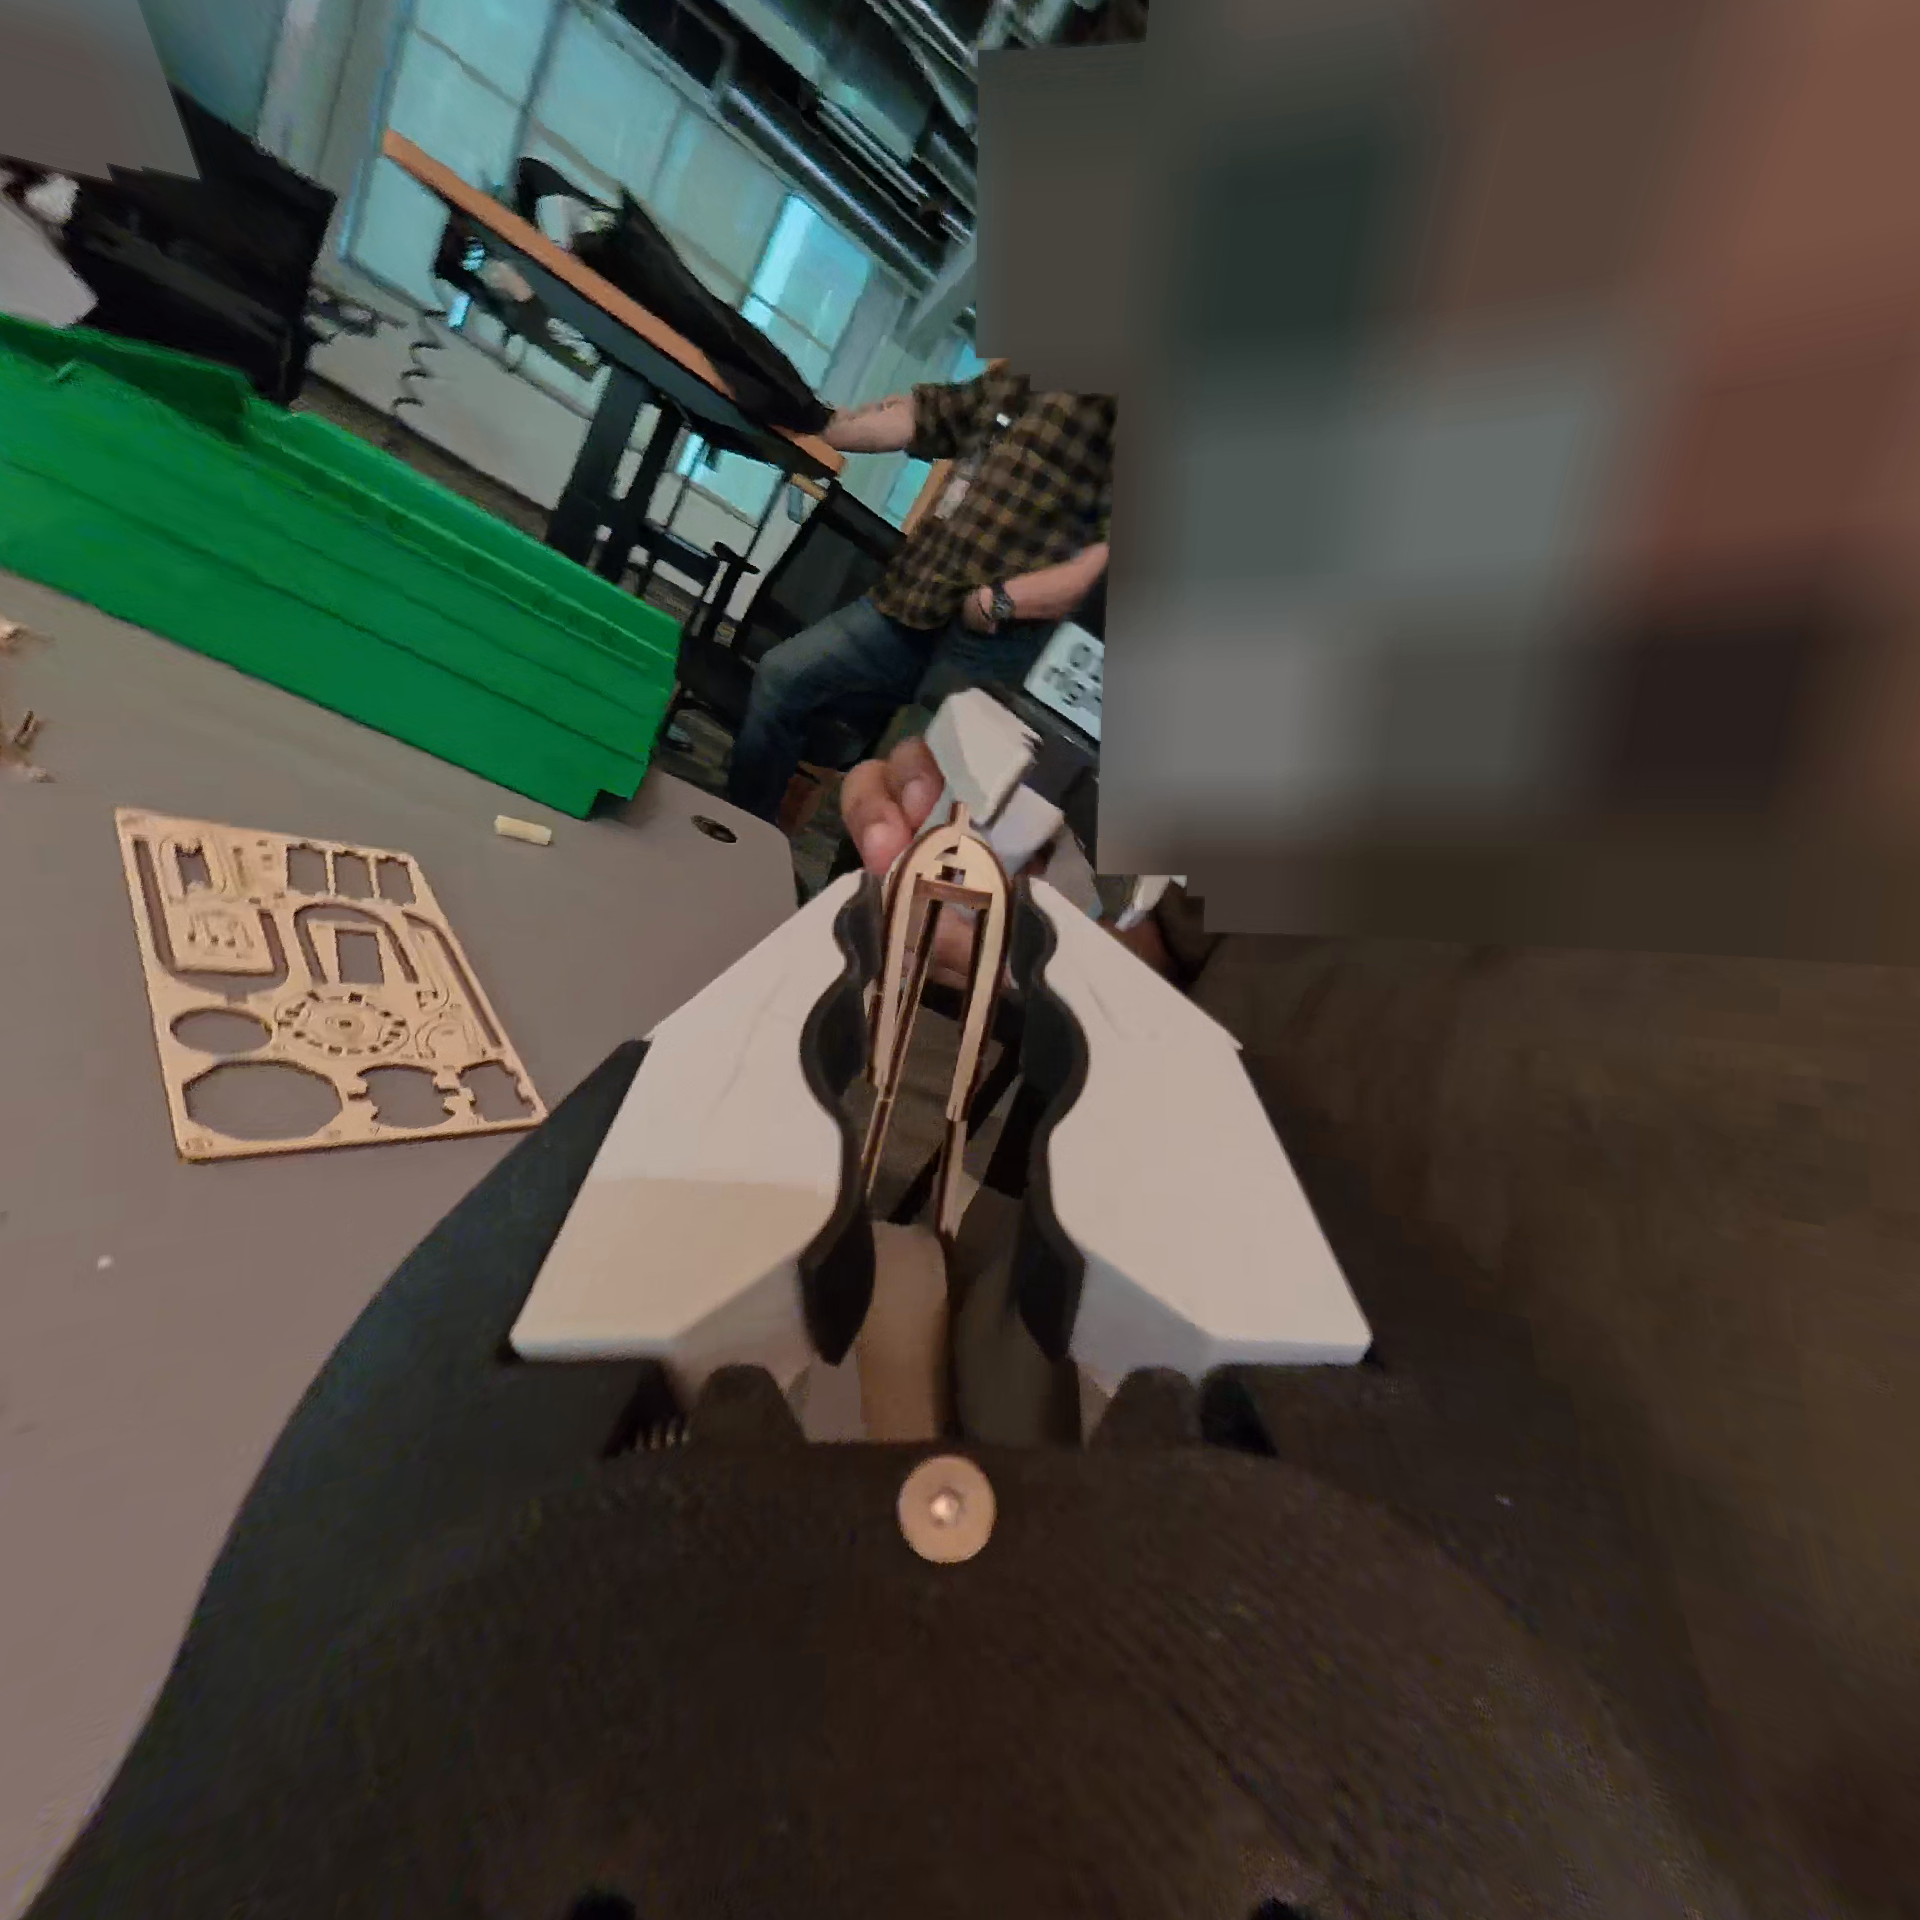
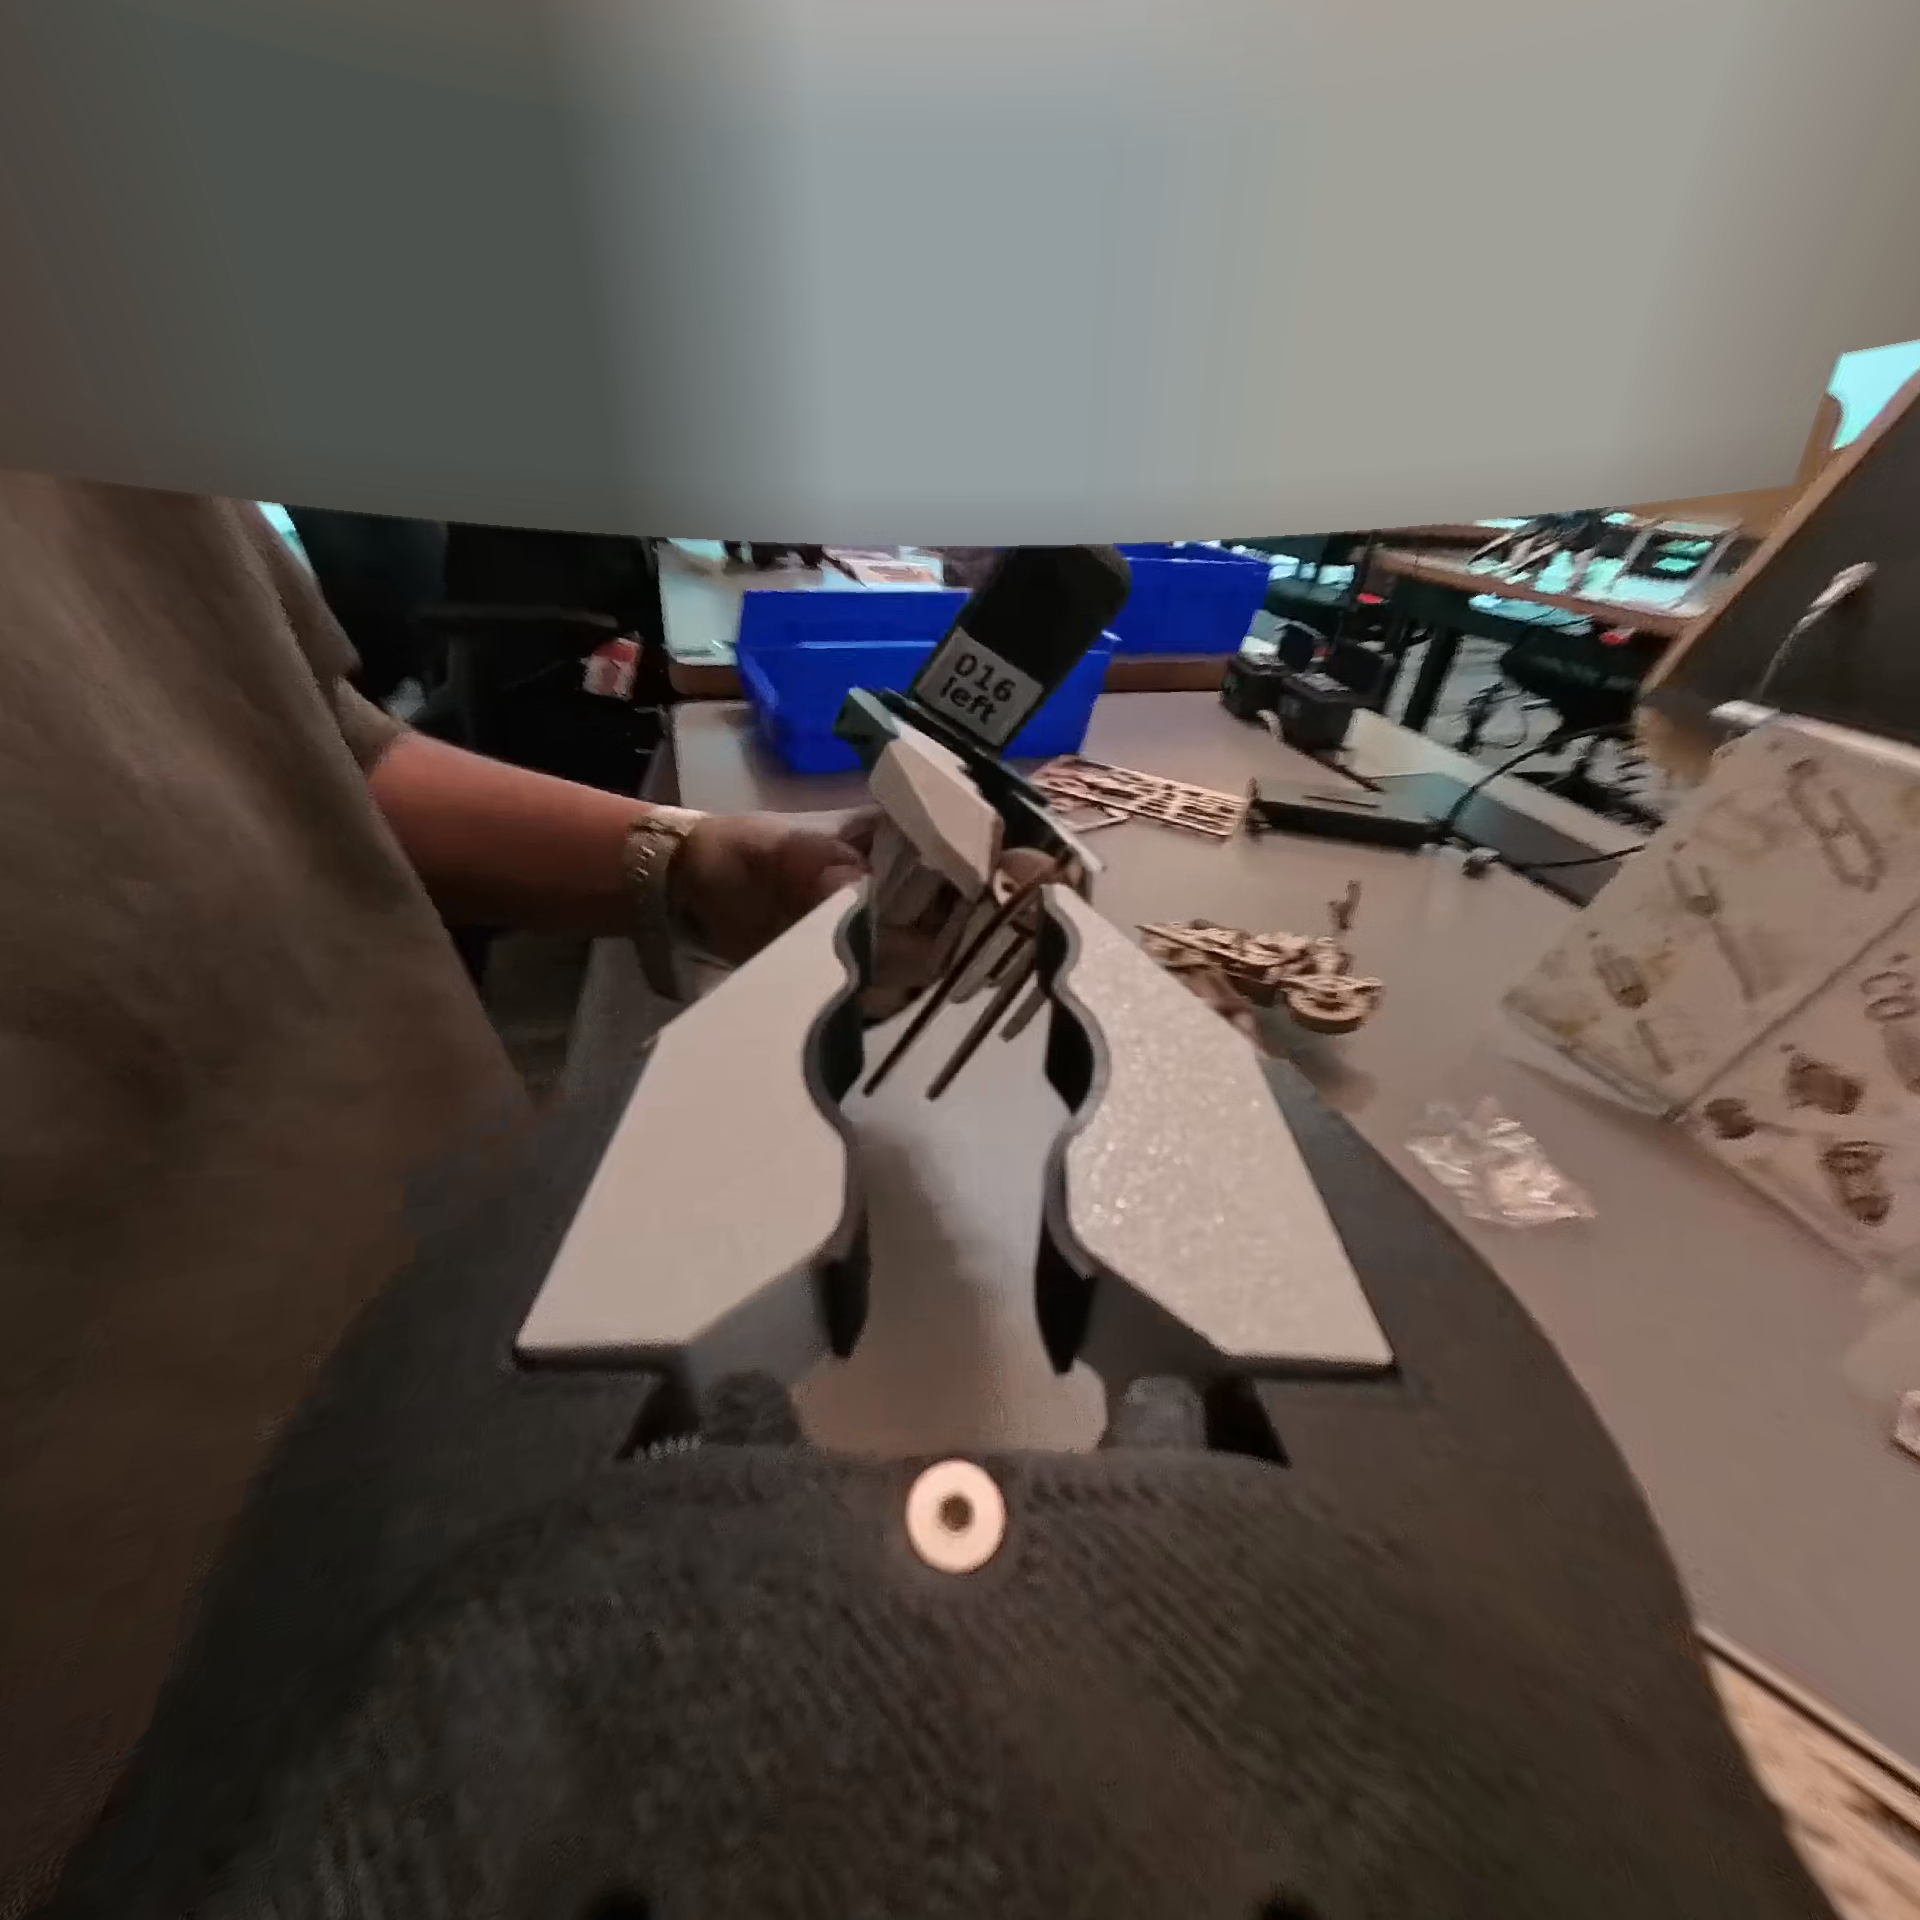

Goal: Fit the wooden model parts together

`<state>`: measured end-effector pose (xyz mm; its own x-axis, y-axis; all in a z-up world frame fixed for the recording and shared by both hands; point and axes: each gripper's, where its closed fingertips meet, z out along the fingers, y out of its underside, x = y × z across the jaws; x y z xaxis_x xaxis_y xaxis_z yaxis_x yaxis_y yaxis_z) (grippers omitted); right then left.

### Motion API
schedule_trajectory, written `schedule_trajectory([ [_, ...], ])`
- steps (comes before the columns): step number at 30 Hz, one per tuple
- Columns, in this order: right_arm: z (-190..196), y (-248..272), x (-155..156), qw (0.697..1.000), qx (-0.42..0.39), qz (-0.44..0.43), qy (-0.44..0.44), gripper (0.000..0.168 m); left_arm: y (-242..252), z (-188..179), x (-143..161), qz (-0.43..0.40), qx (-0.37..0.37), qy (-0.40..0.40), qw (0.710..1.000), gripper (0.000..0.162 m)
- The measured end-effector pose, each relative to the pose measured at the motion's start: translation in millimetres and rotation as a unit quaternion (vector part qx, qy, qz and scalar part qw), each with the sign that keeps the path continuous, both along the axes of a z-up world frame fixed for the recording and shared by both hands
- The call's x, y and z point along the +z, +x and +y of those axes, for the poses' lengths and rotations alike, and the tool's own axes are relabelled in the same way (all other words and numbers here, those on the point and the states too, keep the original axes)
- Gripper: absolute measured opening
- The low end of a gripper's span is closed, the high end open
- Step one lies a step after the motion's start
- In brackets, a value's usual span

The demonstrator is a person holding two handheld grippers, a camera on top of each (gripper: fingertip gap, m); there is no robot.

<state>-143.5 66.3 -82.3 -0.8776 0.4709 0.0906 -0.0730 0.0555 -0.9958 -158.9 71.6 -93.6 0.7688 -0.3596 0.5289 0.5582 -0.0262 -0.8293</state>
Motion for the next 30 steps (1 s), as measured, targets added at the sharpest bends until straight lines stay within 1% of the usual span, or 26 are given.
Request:
schedule_trajectory([
  [2,5.8,-6.9,-4.1,0.998,-0.033,0.034,0.031,0.027,-5.3,6.4,-4.8,-0.036,0.017,-0.013,0.999,0.023],
  [3,7.8,-9.8,-6.0,0.997,-0.046,0.044,0.044,0.026,-7.5,9.1,-6.9,-0.043,0.029,-0.019,0.998,0.023],
  [6,9.4,-14.6,-14.5,0.989,-0.071,0.081,0.102,0.030,-12.4,15.0,-14.6,-0.050,0.059,-0.045,0.996,0.023],
  [10,9.6,-22.5,-29.2,0.961,-0.118,0.143,0.204,0.035,-24.5,17.1,-24.0,-0.125,0.092,-0.054,0.986,0.023],
  [12,8.9,-25.4,-35.3,0.949,-0.134,0.155,0.239,0.037,-27.8,17.9,-27.0,-0.158,0.103,-0.052,0.981,0.022],
  [13,9.2,-27.4,-37.8,0.944,-0.143,0.158,0.251,0.038,-27.3,19.2,-29.0,-0.161,0.107,-0.056,0.979,0.022],
  [18,13.7,-35.8,-46.2,0.934,-0.172,0.145,0.276,0.037,-20.7,26.0,-31.0,-0.134,0.126,-0.069,0.981,0.023],
  [21,16.1,-38.1,-47.7,0.934,-0.178,0.139,0.277,0.030,-19.8,27.0,-29.9,-0.133,0.136,-0.066,0.979,0.023],
  [24,18.6,-39.8,-44.1,0.929,-0.191,0.150,0.279,0.024,-18.5,28.8,-32.5,-0.141,0.141,-0.069,0.977,0.023],
  [30,18.1,-40.7,-47.7,0.920,-0.190,0.166,0.300,0.031,-14.9,31.3,-36.2,-0.158,0.124,-0.074,0.977,0.023],
])
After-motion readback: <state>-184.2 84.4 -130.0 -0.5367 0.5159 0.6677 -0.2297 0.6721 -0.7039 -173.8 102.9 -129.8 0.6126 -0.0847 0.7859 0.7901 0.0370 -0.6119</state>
